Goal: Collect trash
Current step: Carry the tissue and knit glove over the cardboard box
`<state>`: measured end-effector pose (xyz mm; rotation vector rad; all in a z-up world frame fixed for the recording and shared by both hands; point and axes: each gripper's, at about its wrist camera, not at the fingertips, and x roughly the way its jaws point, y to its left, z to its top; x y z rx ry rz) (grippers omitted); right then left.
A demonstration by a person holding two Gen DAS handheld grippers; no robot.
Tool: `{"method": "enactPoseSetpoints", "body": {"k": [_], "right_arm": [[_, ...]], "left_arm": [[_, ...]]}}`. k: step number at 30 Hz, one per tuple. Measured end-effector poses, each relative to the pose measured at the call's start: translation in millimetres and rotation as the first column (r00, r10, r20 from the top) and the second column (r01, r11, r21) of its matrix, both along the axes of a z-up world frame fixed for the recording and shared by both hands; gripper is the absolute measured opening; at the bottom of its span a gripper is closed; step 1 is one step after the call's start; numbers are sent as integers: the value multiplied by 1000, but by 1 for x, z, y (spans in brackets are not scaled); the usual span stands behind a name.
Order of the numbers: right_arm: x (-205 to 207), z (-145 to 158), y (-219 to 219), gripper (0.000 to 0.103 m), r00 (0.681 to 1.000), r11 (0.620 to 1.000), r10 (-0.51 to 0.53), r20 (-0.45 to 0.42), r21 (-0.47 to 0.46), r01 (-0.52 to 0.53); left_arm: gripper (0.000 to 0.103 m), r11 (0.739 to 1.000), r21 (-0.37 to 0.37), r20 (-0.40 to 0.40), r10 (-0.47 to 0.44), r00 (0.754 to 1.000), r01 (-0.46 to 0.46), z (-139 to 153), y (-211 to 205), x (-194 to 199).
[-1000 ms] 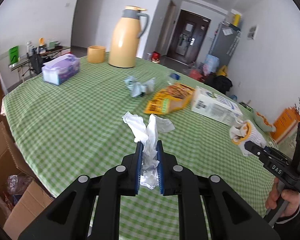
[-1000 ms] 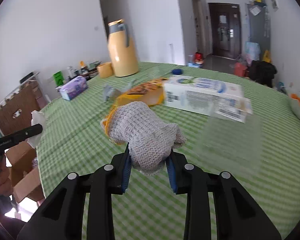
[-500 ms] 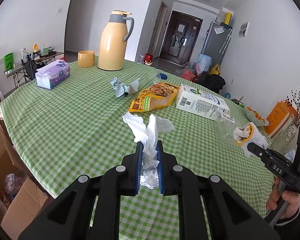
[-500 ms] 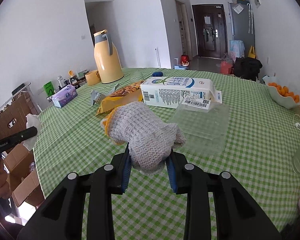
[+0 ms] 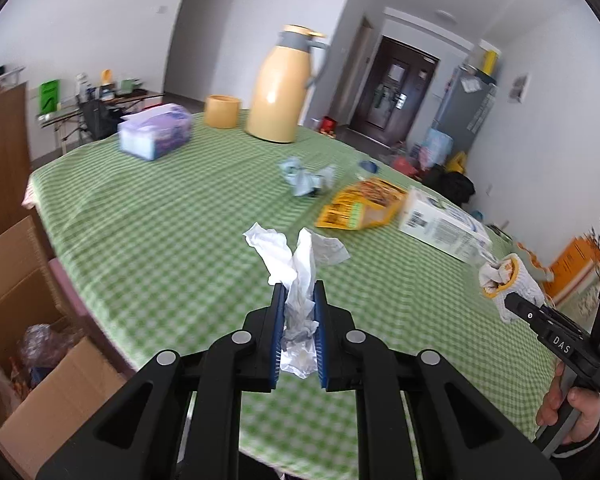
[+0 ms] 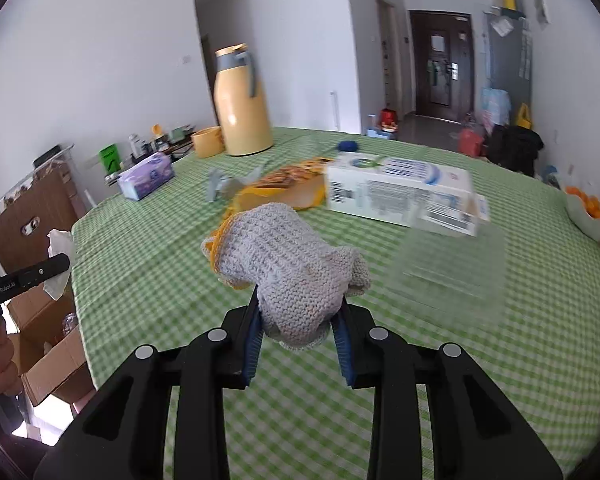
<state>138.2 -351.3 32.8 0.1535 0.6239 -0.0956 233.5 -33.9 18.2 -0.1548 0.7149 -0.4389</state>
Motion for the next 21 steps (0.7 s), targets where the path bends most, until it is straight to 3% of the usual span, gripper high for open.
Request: {"method": "enactPoseSetpoints", "body": {"k": [6, 11, 17, 21], "right_arm": [[44, -2, 64, 31, 990, 990, 138, -16, -23, -138], [85, -8, 134, 31, 961, 961, 274, -30, -33, -275], [130, -18, 229, 31, 892, 892, 448, -57, -29, -450], [151, -24, 296, 31, 825, 825, 561, -72, -27, -564]], "left_arm": [[11, 990, -23, -16, 136, 991, -136, -9, 74, 5], [11, 963, -18, -26, 269, 963, -270, -17, 143, 2], [11, 884, -1, -40, 467, 884, -467, -28, 239, -11], [11, 808, 41, -82, 588, 804, -587, -47, 302, -20]]}}
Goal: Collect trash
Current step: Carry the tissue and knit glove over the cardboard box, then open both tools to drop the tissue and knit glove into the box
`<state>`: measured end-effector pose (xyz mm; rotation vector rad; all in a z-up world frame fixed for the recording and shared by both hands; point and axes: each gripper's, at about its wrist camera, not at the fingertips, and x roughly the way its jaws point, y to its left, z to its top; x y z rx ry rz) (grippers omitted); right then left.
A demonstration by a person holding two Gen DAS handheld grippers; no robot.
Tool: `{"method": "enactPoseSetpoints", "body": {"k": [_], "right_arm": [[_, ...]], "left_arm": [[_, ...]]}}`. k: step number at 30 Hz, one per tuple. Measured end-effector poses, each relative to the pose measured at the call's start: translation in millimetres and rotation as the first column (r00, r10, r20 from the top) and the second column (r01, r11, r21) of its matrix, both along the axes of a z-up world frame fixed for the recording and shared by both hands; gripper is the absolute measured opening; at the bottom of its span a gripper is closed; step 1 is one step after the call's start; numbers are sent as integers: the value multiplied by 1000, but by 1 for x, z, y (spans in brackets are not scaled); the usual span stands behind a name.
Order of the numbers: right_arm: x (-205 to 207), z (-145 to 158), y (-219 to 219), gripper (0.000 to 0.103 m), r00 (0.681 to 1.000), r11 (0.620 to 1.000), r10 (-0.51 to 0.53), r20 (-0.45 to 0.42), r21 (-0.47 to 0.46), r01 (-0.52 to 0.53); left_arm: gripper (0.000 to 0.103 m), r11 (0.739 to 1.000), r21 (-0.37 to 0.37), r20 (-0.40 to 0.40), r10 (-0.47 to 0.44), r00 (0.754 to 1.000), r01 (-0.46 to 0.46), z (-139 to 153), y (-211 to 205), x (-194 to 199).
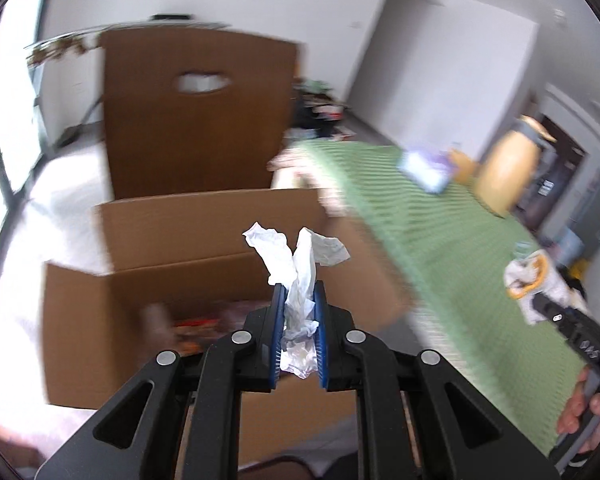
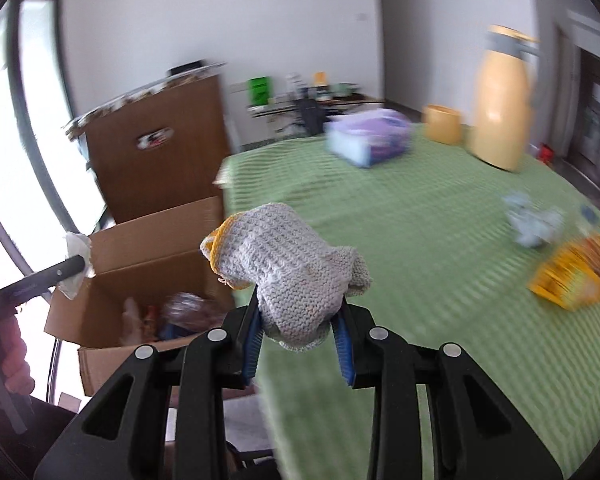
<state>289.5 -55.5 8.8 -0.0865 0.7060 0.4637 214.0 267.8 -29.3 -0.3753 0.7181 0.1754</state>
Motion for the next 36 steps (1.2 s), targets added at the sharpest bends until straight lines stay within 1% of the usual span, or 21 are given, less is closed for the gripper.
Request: {"method": "enactPoseSetpoints", "body": {"k": [3, 6, 8, 13, 16, 17, 18, 19, 21, 22, 23, 27, 28, 30, 31, 33, 35, 36], "right_arm": [[11, -9, 43, 31, 995, 996, 89, -35, 5, -89], [17, -21, 83, 31, 985, 986, 164, -56, -17, -165], [21, -29, 106, 31, 978, 979, 199, -68, -31, -202], [33, -40, 145, 31, 961, 964, 261, -95, -34, -265], [41, -45, 163, 31, 954, 958, 279, -105, -40, -285], [43, -47, 168, 31, 953, 956, 282, -108, -46, -288], [45, -48, 170, 31, 952, 955, 284, -109, -50, -291], [48, -51, 175, 31, 951, 954, 288, -112, -56, -295], [52, -55, 183, 32, 948, 951, 292, -124, -65, -301], [56, -59, 188, 32, 946, 949, 295, -130, -76, -307], [57, -61, 191, 32, 945, 947, 299, -135, -83, -312], [68, -77, 207, 34, 932, 937, 314, -179, -100, -335], [70, -81, 213, 35, 929, 933, 318, -190, -108, -342], [70, -87, 222, 43, 923, 928, 329, -200, -115, -356], [69, -90, 228, 46, 912, 919, 349, -216, -112, -378], [64, -94, 234, 63, 908, 912, 355, -222, -130, -388], [61, -94, 237, 65, 905, 908, 362, -223, -136, -396], [60, -93, 236, 65, 910, 912, 355, -214, -138, -387]], "left_arm": [[11, 998, -19, -46, 63, 997, -64, -20, 35, -6], [11, 994, -49, -96, 97, 991, -102, -42, 54, -5], [11, 992, -57, -112, 106, 988, -113, -51, 61, -3], [11, 990, -72, -136, 109, 985, -119, -66, 72, 5], [15, 990, -74, -158, 109, 981, -122, -75, 77, 11], [33, 990, -75, -164, 109, 980, -123, -77, 79, 14], [53, 988, -74, -179, 122, 976, -137, -81, 82, 16], [57, 987, -73, -179, 129, 975, -144, -82, 83, 17], [59, 987, -79, -175, 126, 976, -142, -83, 88, 17], [62, 987, -84, -175, 124, 977, -140, -84, 90, 18], [68, 986, -87, -177, 126, 976, -143, -83, 93, 17], [68, 976, -109, -165, 168, 972, -187, -80, 109, 7], [68, 974, -115, -158, 178, 971, -197, -77, 114, 3], [68, 970, -116, -144, 195, 970, -212, -73, 120, -3], [68, 969, -112, -141, 206, 968, -222, -71, 122, -6], [68, 966, -107, -138, 220, 966, -235, -68, 125, -10], [68, 966, -103, -137, 223, 965, -237, -66, 127, -12], [68, 967, -102, -137, 220, 966, -234, -66, 128, -13]]}}
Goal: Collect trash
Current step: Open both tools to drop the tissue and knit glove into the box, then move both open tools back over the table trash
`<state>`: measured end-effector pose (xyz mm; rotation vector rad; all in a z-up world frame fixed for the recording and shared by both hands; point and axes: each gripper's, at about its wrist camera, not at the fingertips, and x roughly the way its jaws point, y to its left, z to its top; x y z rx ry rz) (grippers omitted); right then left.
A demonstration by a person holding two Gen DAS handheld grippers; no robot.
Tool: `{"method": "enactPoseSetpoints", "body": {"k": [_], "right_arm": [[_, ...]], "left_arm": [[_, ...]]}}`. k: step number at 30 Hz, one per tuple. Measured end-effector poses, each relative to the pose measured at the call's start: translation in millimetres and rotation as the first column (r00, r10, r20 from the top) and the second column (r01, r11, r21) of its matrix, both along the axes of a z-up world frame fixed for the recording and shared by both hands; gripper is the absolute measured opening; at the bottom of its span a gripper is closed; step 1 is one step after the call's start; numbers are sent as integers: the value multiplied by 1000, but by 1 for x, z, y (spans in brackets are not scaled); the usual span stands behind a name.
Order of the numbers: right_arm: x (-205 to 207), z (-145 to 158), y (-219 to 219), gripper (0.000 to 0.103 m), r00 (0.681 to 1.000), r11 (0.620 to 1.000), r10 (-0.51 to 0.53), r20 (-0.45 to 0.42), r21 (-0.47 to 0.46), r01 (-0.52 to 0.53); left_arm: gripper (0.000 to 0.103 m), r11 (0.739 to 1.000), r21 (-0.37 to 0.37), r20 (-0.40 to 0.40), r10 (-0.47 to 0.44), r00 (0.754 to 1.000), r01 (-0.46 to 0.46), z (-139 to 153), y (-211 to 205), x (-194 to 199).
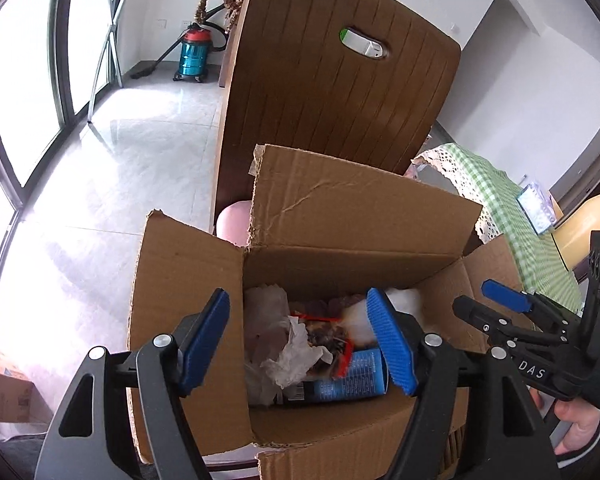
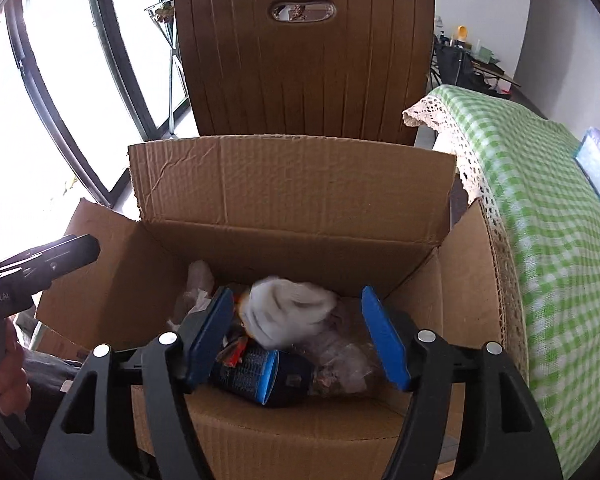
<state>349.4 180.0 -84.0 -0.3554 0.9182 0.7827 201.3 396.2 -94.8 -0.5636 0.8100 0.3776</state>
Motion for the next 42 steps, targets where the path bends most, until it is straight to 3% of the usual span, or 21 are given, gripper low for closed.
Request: {"method": "enactPoseSetpoints", "body": {"k": [18, 28, 36, 42], "right_arm": [[-12, 48, -52, 65, 994, 993, -101, 40, 61, 98], [-31, 87, -117, 65, 978, 971, -193, 76, 154, 180], [-58, 133, -220, 69, 929, 915, -345, 136, 270, 300], [-95, 158, -333, 71, 838, 841, -510, 194, 317, 439]], "left_arm": [[69, 997, 47, 31, -64, 997, 62, 33, -39, -8], [75, 988, 101, 69, -121, 990, 114, 71, -81, -14], [81, 955, 160, 138, -272, 952, 250, 114, -159, -6], [82, 897, 171, 161, -433, 887, 407, 126, -250, 14]]}}
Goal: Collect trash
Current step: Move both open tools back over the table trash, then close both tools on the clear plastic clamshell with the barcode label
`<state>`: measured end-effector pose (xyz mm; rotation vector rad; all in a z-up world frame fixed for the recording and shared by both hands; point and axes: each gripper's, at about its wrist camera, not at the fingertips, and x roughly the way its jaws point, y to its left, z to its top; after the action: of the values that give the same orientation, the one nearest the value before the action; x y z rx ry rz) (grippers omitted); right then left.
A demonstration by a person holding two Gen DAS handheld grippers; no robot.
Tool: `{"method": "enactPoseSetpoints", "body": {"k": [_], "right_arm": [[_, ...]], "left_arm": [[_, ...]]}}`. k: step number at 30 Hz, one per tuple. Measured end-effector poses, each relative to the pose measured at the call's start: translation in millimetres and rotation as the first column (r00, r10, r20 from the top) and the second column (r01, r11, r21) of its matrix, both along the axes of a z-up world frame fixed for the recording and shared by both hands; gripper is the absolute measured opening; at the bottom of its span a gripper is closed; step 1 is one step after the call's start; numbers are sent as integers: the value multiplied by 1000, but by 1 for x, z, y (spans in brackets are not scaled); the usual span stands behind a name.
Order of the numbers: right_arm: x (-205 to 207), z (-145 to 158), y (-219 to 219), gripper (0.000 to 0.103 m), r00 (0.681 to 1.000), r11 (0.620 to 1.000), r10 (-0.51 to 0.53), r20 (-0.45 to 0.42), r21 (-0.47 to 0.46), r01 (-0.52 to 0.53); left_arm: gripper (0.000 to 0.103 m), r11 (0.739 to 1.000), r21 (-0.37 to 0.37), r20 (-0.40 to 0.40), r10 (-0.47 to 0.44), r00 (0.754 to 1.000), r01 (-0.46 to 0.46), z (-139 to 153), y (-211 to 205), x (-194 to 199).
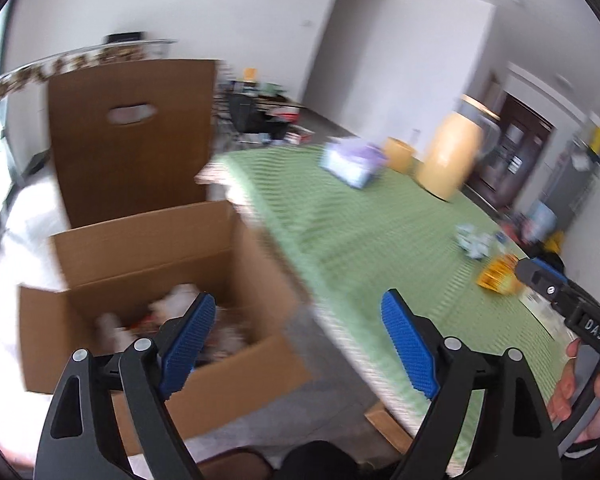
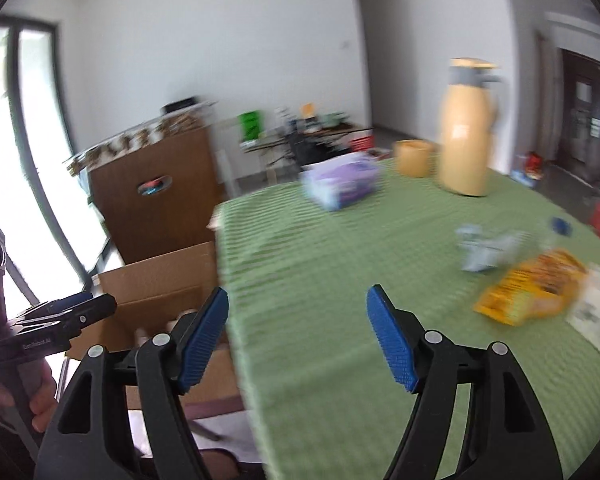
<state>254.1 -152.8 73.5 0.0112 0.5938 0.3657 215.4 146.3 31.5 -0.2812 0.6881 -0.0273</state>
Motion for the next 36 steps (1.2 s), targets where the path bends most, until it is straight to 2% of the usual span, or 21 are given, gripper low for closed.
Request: {"method": "enactPoseSetpoints", "body": {"k": [4, 8, 10, 13, 16, 21, 26, 28, 30, 33, 35, 36], "right_arm": [[-29, 3, -70, 73, 990, 988, -142, 28, -56, 143], [-63, 0, -151, 73, 950, 946, -309, 44, -91, 312], [-76, -2, -194, 73, 913, 908, -407, 39, -89, 409], [-98, -8, -260, 73, 834, 832, -551, 12, -70, 551], [-116, -17, -300, 73, 784, 783, -621, -14, -59, 619], [-132, -32, -335, 73, 739, 741, -672, -50, -49, 670], [-132, -42, -360, 73, 711, 716, -698, -84, -52, 696], [-129, -45, -370, 78, 701, 706, -707, -94, -48, 706], [-122, -48, -380, 79, 707, 714, -697, -114, -28, 700], [-117, -54, -396, 79, 696, 703, -702, -151, 13, 711], [-114, -61, -404, 79, 718, 716, -669, -195, 94, 692], [-113, -64, -405, 79, 718, 714, -664, -207, 108, 692]], "left_arm": [[83, 989, 20, -17, -143, 990, 144, 0, -78, 19], [84, 963, 44, -27, -263, 964, 264, 0, -144, 28], [85, 948, 59, -32, -311, 950, 313, 1, -180, 29], [86, 927, 63, -23, -369, 929, 370, 3, -217, 29], [87, 907, 78, -26, -413, 910, 414, 2, -246, 28], [88, 884, 84, -54, -456, 888, 459, -4, -281, 32], [89, 851, 101, -84, -509, 857, 515, -11, -312, 32], [90, 831, 117, -94, -535, 840, 543, -13, -325, 30], [91, 819, 122, -97, -552, 828, 561, -14, -335, 29], [92, 806, 110, -105, -572, 814, 581, -17, -349, 31], [92, 795, 98, -120, -588, 800, 599, -20, -361, 33], [92, 786, 93, -123, -600, 790, 611, -20, -369, 34]]}}
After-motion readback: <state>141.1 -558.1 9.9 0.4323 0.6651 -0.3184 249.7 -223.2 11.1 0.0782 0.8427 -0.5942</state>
